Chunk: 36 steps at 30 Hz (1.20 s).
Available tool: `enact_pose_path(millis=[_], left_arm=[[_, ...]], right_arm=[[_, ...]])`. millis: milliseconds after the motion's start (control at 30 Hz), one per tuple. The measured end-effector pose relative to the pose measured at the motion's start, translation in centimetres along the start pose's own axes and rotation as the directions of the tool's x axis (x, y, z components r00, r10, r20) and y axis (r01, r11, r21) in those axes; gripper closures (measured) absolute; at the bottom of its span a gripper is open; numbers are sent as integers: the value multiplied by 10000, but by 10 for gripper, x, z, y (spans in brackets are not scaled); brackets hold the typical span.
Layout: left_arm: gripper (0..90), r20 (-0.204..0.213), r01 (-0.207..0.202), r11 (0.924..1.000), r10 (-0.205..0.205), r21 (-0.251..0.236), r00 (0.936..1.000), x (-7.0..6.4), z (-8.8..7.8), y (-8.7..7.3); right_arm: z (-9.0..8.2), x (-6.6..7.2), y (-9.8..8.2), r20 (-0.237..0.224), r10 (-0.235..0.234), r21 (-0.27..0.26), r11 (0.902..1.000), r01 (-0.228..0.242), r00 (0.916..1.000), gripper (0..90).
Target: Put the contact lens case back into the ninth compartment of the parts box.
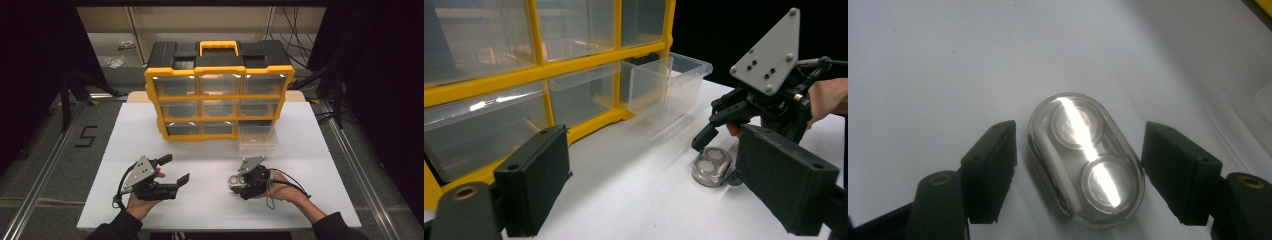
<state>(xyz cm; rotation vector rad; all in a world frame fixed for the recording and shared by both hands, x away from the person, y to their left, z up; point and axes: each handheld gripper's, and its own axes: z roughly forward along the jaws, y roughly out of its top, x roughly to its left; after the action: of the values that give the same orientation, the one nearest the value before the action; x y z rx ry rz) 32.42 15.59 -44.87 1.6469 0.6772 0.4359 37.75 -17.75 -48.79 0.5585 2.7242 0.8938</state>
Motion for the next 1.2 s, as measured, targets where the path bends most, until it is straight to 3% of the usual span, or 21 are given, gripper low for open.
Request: enact_pose_path(millis=[333,800,1000,1200], left_arm=[[138,-5,-4,10000,4,-7,10000,0,0,0],[139,13,22,10000,-22,-39,10000,0,0,0],[139,38,26,10000,-26,-22,10000,0,1,0],[140,20,38,10000,-37,-36,10000,0,0,0]], right_arm=[[-1,3,-1,-157,-315,375,9988,321,9994,370],[-3,5,0,-393,-253,610,9978,277,9989,493],[-3,6,1,-361,-317,581,9977,338,9988,495],[-8,5,5,-240,-236,192,9995,240,9994,496]])
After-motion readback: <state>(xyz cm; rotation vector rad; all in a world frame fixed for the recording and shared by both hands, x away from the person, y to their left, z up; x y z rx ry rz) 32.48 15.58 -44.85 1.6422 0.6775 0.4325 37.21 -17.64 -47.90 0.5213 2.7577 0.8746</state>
